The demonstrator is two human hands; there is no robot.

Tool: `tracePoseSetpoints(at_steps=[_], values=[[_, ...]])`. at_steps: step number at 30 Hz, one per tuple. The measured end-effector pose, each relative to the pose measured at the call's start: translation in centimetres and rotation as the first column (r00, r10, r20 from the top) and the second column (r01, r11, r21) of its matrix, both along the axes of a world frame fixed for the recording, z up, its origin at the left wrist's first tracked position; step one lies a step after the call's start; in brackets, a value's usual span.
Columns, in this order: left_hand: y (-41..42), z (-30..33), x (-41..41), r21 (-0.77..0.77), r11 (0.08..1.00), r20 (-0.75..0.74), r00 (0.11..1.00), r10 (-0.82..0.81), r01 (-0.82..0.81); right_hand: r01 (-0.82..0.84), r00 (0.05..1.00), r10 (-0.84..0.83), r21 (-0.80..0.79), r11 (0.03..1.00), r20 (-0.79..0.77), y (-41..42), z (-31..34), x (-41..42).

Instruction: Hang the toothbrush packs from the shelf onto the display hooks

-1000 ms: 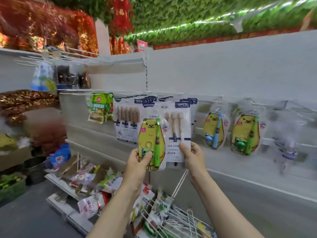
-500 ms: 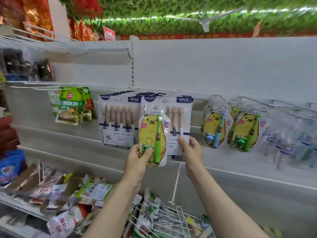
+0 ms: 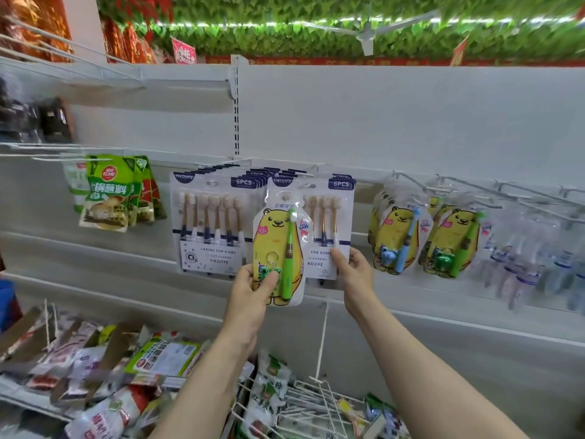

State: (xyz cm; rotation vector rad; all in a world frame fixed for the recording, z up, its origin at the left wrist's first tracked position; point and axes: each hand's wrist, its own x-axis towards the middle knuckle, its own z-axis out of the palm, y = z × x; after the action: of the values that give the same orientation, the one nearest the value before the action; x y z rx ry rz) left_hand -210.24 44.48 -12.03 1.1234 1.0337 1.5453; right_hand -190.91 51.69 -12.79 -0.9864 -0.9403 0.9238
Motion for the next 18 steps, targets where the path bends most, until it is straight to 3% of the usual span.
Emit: tracePoseSetpoints(at_steps=[6,11,15,18], values=[[-0.6,-0.4,1.8,0.006,1.000,-0.026,1.000,0.011,-0.010,-0.028,0.999,0.029,-0.029,0.999,0.041,-0.3,0.7,1.1],[-1.4,-0.5,5.2,0.011,1.000,-0.056,0.998,0.001,-0.001,0.125,0.982,-0.137,0.094,0.988,0.129,-1.6,2.0,3.1],[-2.2,-0.8,9.1,0.026,1.000,-0.061,0.998,0.001,0.001,-0.079,0.989,0.063,0.125,0.989,0.130,-3.6,4.2,5.4],[-3.0,-1.3,12.6,0.048,0.999,-0.061,0.998,-0.021,0.024,-0.149,0.979,0.123,0.156,0.977,0.161,-5.4,5.6,7.8]])
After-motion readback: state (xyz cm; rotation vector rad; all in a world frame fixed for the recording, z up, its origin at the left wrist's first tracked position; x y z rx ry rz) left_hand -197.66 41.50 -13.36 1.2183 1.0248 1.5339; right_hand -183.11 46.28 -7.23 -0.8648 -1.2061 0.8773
